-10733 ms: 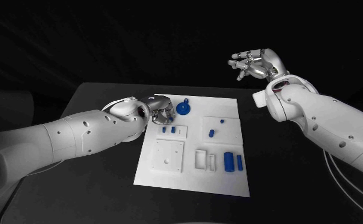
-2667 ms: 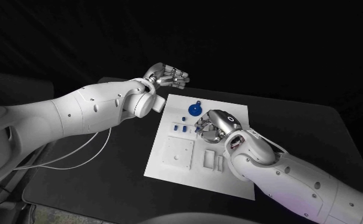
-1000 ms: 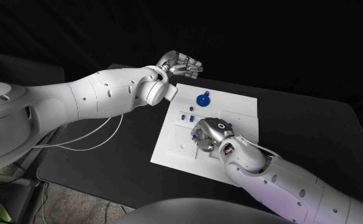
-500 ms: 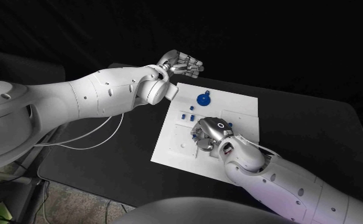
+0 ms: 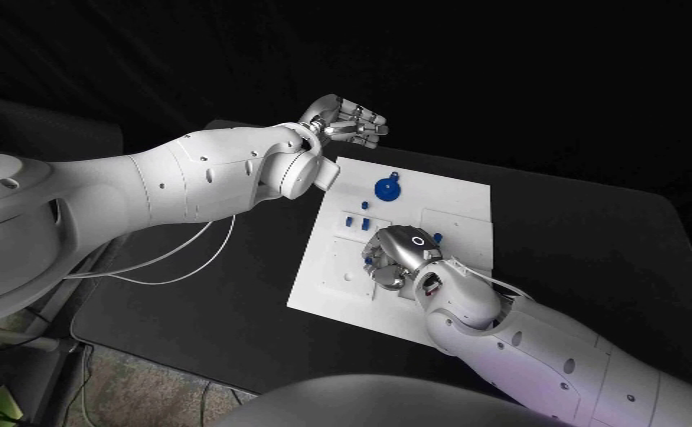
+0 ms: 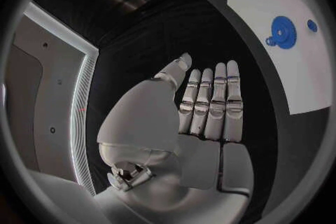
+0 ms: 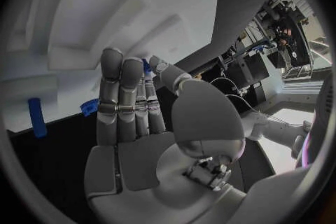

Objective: Assemble the parts on the task board

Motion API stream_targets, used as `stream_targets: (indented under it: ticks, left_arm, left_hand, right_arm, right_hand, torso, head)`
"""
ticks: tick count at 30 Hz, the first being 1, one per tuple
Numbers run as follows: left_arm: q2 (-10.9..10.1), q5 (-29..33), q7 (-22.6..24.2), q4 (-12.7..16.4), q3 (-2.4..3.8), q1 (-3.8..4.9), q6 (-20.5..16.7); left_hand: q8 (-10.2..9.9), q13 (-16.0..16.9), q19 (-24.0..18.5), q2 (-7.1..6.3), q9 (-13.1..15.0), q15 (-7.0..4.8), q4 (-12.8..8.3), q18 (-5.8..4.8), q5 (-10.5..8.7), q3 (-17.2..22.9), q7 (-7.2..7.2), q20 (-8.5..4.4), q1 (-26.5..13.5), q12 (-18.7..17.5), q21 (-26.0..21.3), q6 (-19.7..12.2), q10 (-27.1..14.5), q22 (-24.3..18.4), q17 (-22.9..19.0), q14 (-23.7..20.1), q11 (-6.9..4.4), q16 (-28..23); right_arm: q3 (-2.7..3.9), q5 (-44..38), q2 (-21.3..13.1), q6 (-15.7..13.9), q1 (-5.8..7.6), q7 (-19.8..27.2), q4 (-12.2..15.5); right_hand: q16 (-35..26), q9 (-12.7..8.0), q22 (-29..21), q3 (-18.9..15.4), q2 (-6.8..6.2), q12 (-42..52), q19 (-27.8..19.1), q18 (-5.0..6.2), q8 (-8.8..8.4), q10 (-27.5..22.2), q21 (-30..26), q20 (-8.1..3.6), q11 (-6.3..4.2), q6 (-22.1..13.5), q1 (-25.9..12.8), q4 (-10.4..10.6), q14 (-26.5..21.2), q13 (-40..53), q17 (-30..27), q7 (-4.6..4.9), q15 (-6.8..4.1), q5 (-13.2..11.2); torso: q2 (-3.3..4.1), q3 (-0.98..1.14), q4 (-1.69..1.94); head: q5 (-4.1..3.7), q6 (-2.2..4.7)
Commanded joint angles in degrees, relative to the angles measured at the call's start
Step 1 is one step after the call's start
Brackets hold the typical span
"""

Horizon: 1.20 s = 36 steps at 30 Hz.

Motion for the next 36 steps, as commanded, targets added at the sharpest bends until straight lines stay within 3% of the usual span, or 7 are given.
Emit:
stream_targets:
  ticks: [1, 11, 20, 23, 28, 34, 36]
  left_arm:
    - [0.1, 0.3, 0.2, 0.1, 0.04, 0.07, 0.6]
    - [0.0, 0.3, 0.0, 0.1, 0.04, 0.07, 0.7]
    - [-0.3, 0.3, -0.2, -0.1, 0.04, 0.07, 1.2]
    - [-0.5, 0.3, -0.2, -0.2, 0.03, 0.08, 1.2]
    - [-0.7, 0.3, -0.1, -0.2, 0.03, 0.08, 1.2]
    - [-1.0, 0.3, 0.0, -0.2, 0.01, 0.08, 1.3]
    - [-1.1, 0.3, 0.0, -0.2, 0.00, 0.08, 1.4]
  left_hand:
    - [-0.2, -0.1, 0.5, 0.32, 0.0, -0.08, 0.3, 1.06, -0.13, 0.0, 0.02, 0.03, 0.4, -0.2, 0.1, -0.5, 0.0, 0.0, 0.0, -0.3, 0.21, -0.1]
    - [-0.2, -0.1, 0.5, 0.24, 0.0, -0.03, 0.4, 1.06, -0.23, -0.2, 0.07, 0.06, 0.4, -0.2, 0.1, -0.6, -0.2, -0.1, 0.0, -0.3, 0.27, -0.1]
    - [-0.2, -0.1, 0.4, 0.34, 0.0, 0.04, 0.5, 1.05, -0.85, -0.3, 0.04, 0.15, 0.5, -0.1, 0.0, -0.5, -0.4, -0.3, 0.0, -0.5, 0.31, -0.1]
    - [-0.1, -0.1, 0.4, 0.45, 0.0, 0.05, 0.5, 1.06, -0.87, -0.3, -0.05, 0.16, 0.6, -0.2, 0.0, -0.2, -0.4, -0.4, 0.0, -0.5, 0.30, -0.1]
    - [-0.1, -0.1, 0.4, 0.48, 0.0, 0.04, 0.4, 1.07, -0.87, -0.3, -0.06, 0.15, 0.7, -0.1, 0.0, -0.1, -0.4, -0.4, 0.0, -0.6, 0.30, -0.1]
    - [-0.1, -0.1, 0.4, 0.48, 0.0, 0.04, 0.4, 1.07, -0.87, -0.3, -0.06, 0.15, 0.7, -0.1, 0.0, -0.1, -0.4, -0.4, 0.0, -0.6, 0.30, -0.1]
    - [-0.2, -0.1, 0.4, 0.58, 0.0, -0.01, 0.4, 1.09, -0.90, -0.4, -0.05, 0.11, 0.8, -0.2, 0.1, 0.0, -0.2, -0.4, 0.0, -0.4, 0.26, -0.1]
  right_arm:
    - [-0.46, 1.2, -0.1, 0.6, -0.46, -0.5, -0.4]
    - [-0.52, 1.9, -0.7, -2.5, -0.46, -0.4, 0.2]
    - [-0.06, 2.1, -3.5, -3.4, -0.27, -0.4, 4.4]
    - [1.12, 2.1, -5.4, -3.0, -0.02, -0.6, 6.4]
    - [4.10, 2.6, -8.5, -2.3, 0.12, -0.6, 9.0]
    - [8.90, 3.9, -12.7, 1.0, 0.20, 0.1, 11.2]
    - [9.78, 4.0, -13.4, 1.7, 0.21, 0.5, 11.2]
  right_hand:
    - [-0.4, -0.2, -0.5, -0.9, -1.05, 0.0, 2.2, 0.27, -0.12, -1.7, -0.7, 0.60, 0.36, -1.2, 0.3, 0.3, 0.0, -0.1, -0.3, 0.45, 0.76, -0.7]
    - [-0.1, -0.2, -2.0, -2.0, -3.35, 0.1, 2.3, 1.47, -0.07, -7.9, -1.5, 1.97, 2.10, -3.3, 1.4, 1.2, -0.3, -0.1, -0.9, 1.06, 2.05, -0.8]
    - [0.3, -0.4, -3.4, -7.3, -4.21, 0.5, 2.3, 1.82, -0.10, -10.8, -1.7, 2.24, 2.59, -6.2, 3.6, 2.1, -0.7, -0.1, -1.5, 0.72, 2.29, -0.9]
    - [0.4, -0.4, -3.7, -7.9, -4.37, 0.5, 2.3, 1.79, -0.09, -10.8, -1.6, 2.28, 2.57, -6.3, 4.0, 2.5, -0.7, -0.2, -1.7, 0.75, 2.31, -1.0]
    - [0.5, -0.4, -3.8, -7.2, -4.03, 0.5, 2.4, 1.72, -0.09, -10.0, -1.3, 2.26, 2.41, -6.1, 4.4, 2.7, -0.6, -0.2, -1.8, 0.75, 2.32, -1.0]
    - [0.8, -0.4, -3.6, -1.4, -4.22, 0.3, 2.3, 1.52, -0.11, -8.0, -0.1, 2.13, 2.09, -5.2, 4.3, 1.8, -0.2, -0.2, -1.7, 0.99, 2.19, -1.1]
    - [0.9, -0.4, -3.6, 0.0, -4.66, 0.2, 2.3, 1.54, -0.12, -7.9, 0.2, 2.04, 2.09, -5.1, 3.9, 1.6, -0.3, -0.2, -1.7, 1.03, 2.15, -1.1]
  torso:
    - [0.02, 0.01, -0.01]
    - [0.03, 0.04, -0.02]
    - [-0.05, 0.09, -0.11]
    - [-0.05, 0.08, -0.12]
    - [-0.02, 0.08, -0.11]
    - [-0.07, 0.09, -0.19]
    - [-0.07, 0.09, -0.19]
  head:
    - [-0.01, 0.00]
    - [-0.20, 0.15]
    - [-0.46, 0.50]
    - [-0.70, 0.77]
    - [-1.35, 1.35]
    - [-2.15, 2.01]
    - [-2.37, 2.15]
